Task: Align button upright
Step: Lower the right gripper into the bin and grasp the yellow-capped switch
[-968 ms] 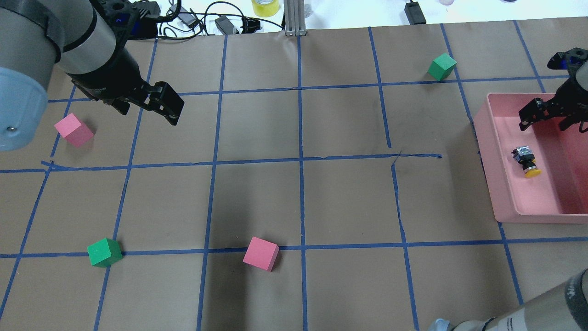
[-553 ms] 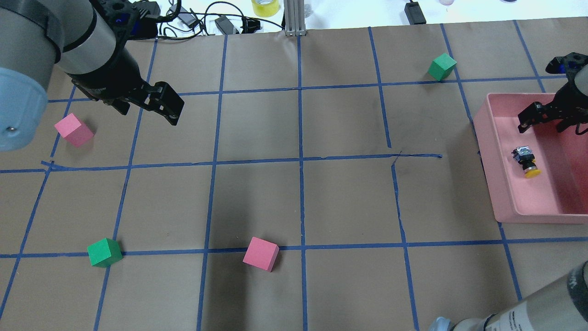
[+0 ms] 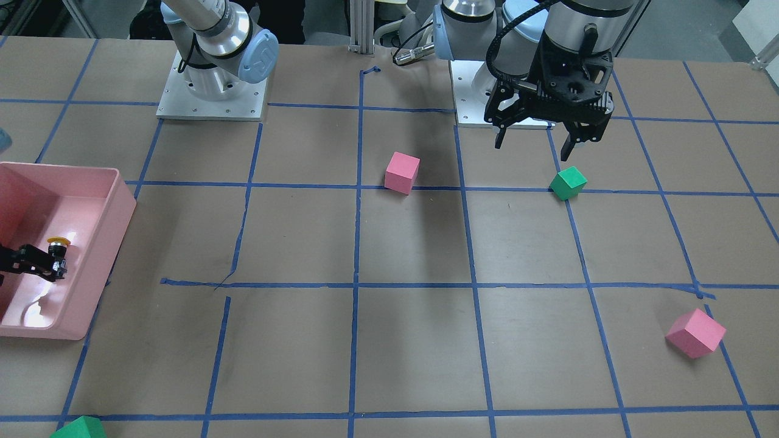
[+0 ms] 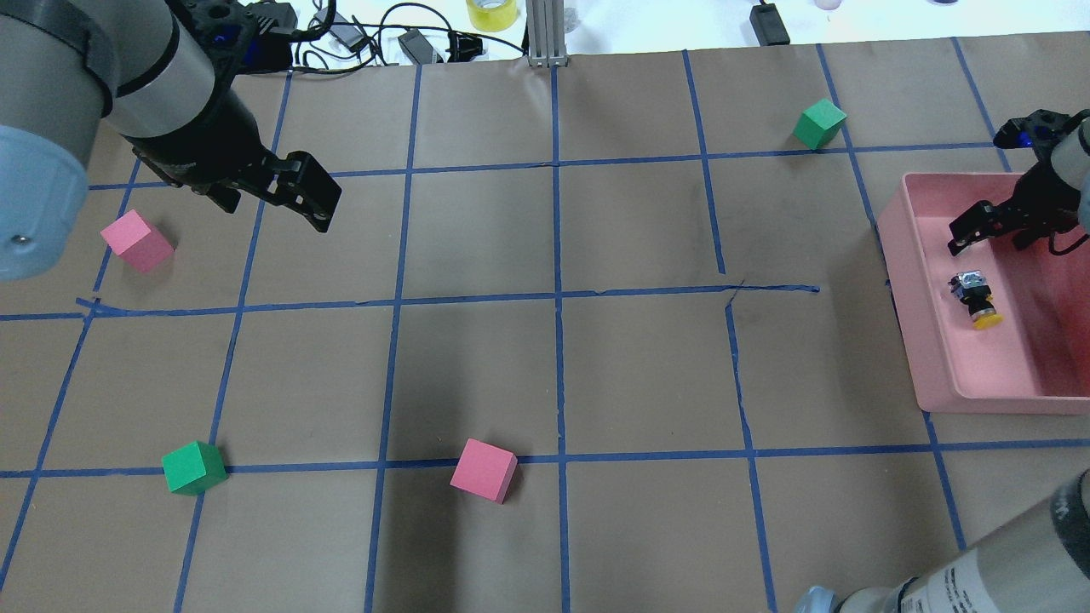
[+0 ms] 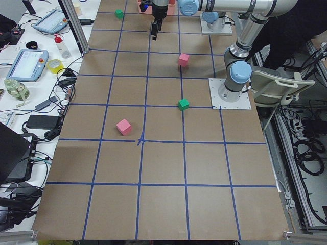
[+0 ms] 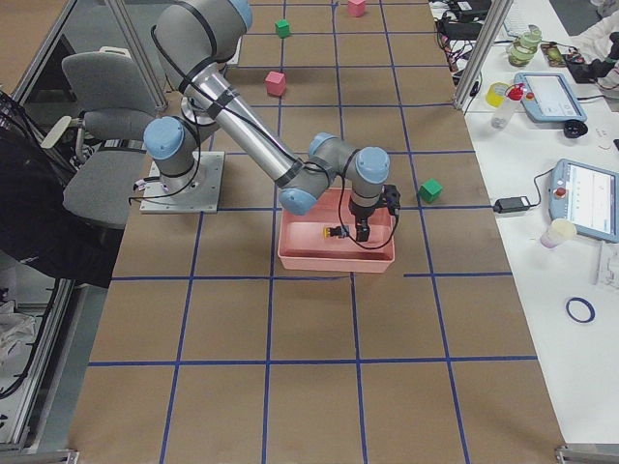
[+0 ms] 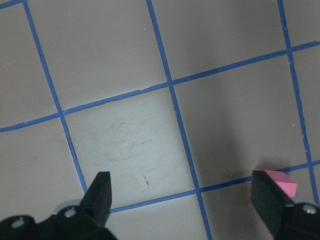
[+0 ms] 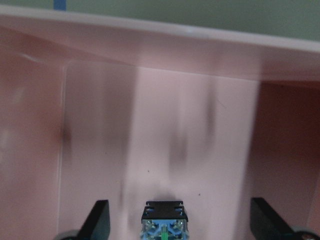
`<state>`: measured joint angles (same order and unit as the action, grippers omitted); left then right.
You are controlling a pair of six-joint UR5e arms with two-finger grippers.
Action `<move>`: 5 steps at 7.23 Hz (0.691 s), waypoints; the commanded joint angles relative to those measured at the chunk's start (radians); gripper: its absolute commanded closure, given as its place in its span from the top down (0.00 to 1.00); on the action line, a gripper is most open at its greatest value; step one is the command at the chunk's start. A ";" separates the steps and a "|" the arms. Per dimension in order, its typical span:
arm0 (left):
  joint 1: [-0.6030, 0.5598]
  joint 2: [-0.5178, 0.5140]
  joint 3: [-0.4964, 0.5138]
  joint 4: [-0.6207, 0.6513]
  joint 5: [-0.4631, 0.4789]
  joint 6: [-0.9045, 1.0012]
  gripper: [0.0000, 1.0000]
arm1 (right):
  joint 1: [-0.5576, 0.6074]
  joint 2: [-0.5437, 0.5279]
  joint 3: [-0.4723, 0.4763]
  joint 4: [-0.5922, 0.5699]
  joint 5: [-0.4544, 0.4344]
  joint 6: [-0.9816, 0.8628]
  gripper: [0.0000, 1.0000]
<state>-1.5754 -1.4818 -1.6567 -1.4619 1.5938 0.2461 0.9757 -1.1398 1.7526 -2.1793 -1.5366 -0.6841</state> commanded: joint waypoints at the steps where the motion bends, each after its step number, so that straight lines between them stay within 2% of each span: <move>1: 0.000 0.000 0.000 0.000 0.000 0.001 1.00 | 0.000 0.008 0.001 -0.014 0.000 -0.008 0.99; 5: 0.000 0.000 0.000 0.000 0.000 -0.001 1.00 | -0.011 0.005 0.042 -0.020 -0.008 -0.009 0.99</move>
<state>-1.5754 -1.4818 -1.6567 -1.4619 1.5938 0.2461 0.9722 -1.1346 1.7855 -2.1966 -1.5379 -0.6929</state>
